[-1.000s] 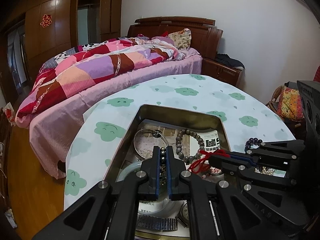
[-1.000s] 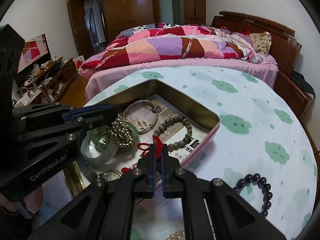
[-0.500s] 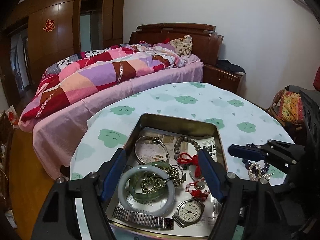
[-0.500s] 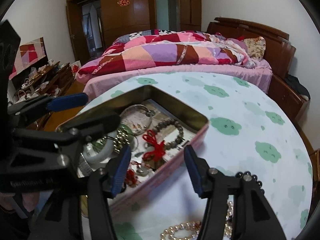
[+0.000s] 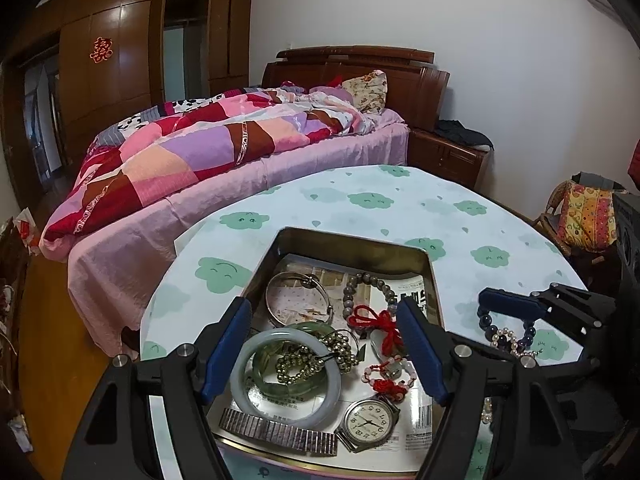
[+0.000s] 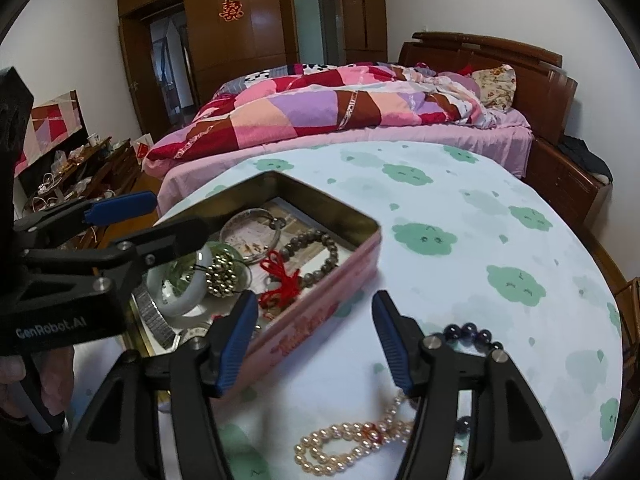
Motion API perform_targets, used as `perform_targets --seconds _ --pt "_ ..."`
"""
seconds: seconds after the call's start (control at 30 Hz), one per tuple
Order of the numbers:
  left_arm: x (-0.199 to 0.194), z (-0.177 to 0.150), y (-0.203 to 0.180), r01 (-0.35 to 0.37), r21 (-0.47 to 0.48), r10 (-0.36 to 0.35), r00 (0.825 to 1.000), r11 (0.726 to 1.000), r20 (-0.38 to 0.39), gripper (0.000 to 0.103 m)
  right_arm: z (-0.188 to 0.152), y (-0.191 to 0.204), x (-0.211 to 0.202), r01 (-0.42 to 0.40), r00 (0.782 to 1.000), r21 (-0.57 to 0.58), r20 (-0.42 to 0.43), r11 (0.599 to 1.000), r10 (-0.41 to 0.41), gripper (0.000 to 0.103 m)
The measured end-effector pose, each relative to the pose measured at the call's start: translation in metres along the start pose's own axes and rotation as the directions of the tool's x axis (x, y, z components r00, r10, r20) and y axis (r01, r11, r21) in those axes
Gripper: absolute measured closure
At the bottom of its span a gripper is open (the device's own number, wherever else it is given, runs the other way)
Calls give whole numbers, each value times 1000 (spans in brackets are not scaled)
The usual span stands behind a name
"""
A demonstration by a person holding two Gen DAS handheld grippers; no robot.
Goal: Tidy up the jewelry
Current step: 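Grasp the second pearl strand with the left tool while the right approaches the bead bracelet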
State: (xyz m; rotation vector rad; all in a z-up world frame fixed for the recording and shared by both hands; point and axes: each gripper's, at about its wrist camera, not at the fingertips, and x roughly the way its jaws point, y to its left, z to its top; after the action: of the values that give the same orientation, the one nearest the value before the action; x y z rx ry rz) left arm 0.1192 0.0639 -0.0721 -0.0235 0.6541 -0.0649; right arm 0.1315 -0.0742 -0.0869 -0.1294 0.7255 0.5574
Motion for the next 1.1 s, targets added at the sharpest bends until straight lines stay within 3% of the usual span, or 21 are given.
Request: perform_targets --seconds 0.3,0.67,1.03,1.1 --pt "-8 -2 -15 12 12 -12 1000 1000 0 28 -19 -44 -26 68 998 79 -3 995 -68 36" --pt "-17 -16 -89 81 153 -79 997 985 -18 28 -57 -117 -53 191 982 264 -51 945 -184 36" --pt "9 -35 -137 137 243 -113 987 960 -113 28 -66 -128 -61 171 985 314 -29 934 -171 35" --pt "16 -37 -140 153 241 -122 983 958 -138 38 -67 -130 -60 166 986 325 -29 931 -165 35"
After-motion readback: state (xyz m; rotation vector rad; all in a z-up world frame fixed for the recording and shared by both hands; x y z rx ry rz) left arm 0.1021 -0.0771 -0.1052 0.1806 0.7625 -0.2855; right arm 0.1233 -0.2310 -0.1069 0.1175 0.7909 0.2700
